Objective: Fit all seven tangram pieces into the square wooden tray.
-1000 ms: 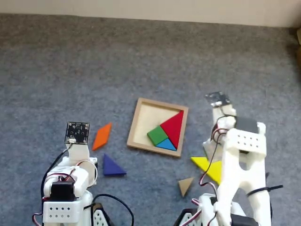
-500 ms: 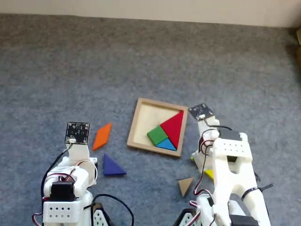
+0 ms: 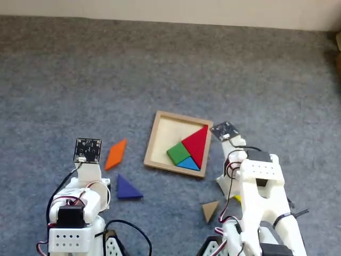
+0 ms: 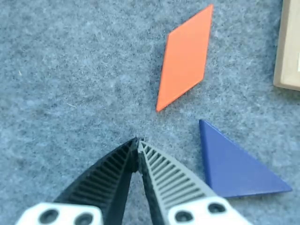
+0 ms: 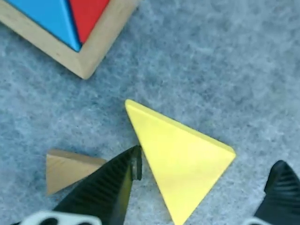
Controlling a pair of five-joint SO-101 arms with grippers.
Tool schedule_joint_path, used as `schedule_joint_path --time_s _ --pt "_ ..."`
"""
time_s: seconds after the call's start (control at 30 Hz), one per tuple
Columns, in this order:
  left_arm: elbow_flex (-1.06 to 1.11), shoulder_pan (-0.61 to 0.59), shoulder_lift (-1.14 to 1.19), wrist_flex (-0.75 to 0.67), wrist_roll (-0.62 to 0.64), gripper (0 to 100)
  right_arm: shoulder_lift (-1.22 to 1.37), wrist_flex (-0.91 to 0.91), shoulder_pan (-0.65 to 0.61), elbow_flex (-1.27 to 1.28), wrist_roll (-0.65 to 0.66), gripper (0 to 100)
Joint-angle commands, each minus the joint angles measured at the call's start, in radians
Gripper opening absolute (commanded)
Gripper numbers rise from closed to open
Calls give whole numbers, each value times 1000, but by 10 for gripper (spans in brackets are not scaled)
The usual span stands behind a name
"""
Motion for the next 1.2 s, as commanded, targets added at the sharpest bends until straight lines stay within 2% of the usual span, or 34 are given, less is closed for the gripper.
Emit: schedule_joint_path --time_s 0.0,0.13,0.33,0.47,0.57,0.73,0.8,1.1,1.17 --pt "19 -13 -42 3 8 7 -30 -10 -5 -5 12 392" --pt "19 -13 -42 3 8 7 -15 -10 -5 -4 14 392" --pt "19 -13 -42 3 8 7 211 -156 1 -15 12 392" --pt "19 -13 -42 3 8 7 300 -143 2 -18 11 392" --pt "19 -13 -42 3 8 7 278 -131 2 -18 11 359" --pt "19 -13 -42 3 8 7 194 -131 1 -18 9 183" --pt "19 -13 -42 3 8 7 150 -131 1 -18 8 141" --pt "19 -13 -42 3 8 7 16 -139 1 -19 0 134" --pt "19 -13 -42 3 8 7 7 -156 1 -19 -60 134"
